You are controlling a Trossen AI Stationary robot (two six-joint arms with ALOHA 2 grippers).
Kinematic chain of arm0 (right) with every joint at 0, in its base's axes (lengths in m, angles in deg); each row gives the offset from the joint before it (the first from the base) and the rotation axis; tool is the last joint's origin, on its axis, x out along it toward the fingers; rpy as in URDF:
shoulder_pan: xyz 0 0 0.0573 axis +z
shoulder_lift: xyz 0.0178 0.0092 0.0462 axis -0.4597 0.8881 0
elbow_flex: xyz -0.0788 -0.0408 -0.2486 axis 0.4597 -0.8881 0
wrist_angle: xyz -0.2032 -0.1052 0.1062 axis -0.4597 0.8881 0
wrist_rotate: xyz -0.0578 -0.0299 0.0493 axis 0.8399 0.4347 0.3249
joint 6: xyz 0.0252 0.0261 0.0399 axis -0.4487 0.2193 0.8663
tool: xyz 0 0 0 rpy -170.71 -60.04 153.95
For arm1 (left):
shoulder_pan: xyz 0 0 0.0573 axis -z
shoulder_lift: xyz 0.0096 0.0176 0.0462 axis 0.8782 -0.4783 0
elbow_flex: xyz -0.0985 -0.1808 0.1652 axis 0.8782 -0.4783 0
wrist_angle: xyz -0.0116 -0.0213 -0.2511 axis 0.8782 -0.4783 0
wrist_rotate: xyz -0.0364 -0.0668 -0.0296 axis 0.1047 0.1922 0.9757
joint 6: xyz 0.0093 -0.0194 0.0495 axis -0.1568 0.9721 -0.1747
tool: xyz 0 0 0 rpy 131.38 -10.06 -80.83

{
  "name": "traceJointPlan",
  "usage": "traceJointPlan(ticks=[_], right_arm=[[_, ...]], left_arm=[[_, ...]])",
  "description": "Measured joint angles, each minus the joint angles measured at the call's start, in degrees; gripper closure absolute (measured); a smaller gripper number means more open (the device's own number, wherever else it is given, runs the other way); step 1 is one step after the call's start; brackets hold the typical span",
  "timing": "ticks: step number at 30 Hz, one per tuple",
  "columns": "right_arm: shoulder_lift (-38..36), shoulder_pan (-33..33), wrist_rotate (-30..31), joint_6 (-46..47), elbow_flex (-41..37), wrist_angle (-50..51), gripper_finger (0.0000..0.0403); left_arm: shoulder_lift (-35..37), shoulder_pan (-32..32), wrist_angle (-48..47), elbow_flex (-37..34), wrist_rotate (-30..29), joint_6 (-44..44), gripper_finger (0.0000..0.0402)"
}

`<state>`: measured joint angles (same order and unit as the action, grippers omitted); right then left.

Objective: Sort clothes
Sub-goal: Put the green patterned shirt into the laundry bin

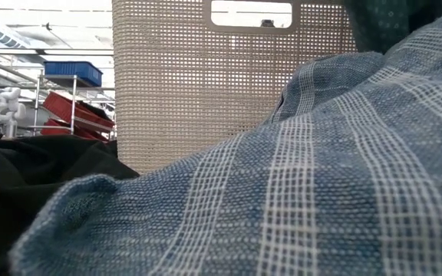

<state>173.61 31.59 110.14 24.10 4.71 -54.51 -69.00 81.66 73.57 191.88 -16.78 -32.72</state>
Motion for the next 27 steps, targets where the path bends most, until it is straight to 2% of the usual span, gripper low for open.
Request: traceJointPlan(ticks=[9, 16, 20, 27], right_arm=[[-0.1, -1.6, 3.6, -14.7, 0.1, -14.5, 0.0273], [-2.0, 0.5, 3.6, -35.8, 6.4, -16.0, 0.0273], [-6.0, 4.2, 3.6, -33.1, 11.4, -5.7, 0.0273], [-12.4, 14.0, 3.6, -27.6, 12.5, -5.4, 0.0273]], left_arm=[[-0.1, 0.0, -0.9, 0.0, -0.9, -0.1, 0.0395], [-0.2, -0.1, -0.8, 0.0, -1.0, 0.3, 0.0395], [0.0, -0.1, 0.4, 0.0, -0.8, 0.5, 0.0395], [0.3, -0.1, 0.3, 0.0, -0.6, 0.4, 0.0395]])
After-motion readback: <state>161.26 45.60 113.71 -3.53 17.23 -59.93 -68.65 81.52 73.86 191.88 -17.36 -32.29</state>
